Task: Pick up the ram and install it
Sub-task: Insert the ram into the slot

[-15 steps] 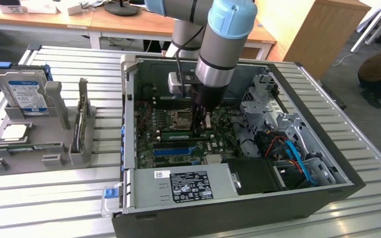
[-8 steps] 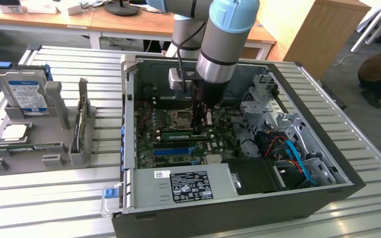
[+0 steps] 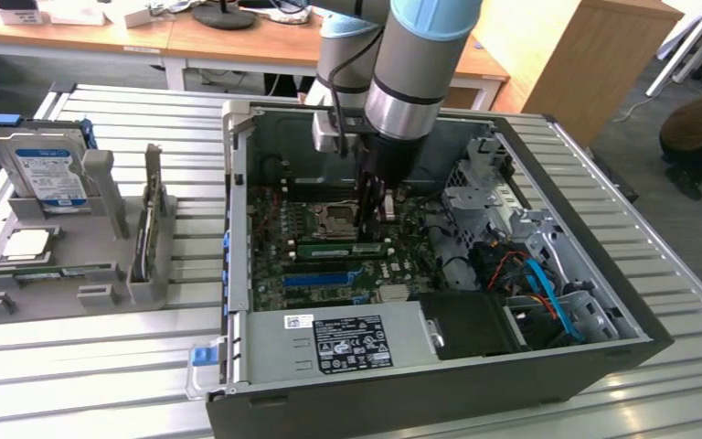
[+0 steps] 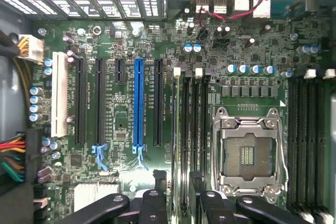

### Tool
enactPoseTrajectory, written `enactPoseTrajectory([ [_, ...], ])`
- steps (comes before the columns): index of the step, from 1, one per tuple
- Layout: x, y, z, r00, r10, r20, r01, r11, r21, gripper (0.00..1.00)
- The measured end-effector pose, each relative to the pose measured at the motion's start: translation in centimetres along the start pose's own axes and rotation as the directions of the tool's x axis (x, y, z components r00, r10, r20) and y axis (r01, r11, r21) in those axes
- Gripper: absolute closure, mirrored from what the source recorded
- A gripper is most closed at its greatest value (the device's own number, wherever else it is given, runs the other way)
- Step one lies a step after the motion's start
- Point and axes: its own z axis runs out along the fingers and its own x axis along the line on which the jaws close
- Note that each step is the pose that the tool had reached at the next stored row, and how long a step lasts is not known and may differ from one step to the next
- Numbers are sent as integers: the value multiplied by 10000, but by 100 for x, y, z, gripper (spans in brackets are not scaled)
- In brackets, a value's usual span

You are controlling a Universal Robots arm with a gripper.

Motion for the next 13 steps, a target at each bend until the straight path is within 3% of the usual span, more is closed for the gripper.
enactPoseTrajectory([
  [13,-2,7,-333,10000,0,0,0,10000,-1,69],
])
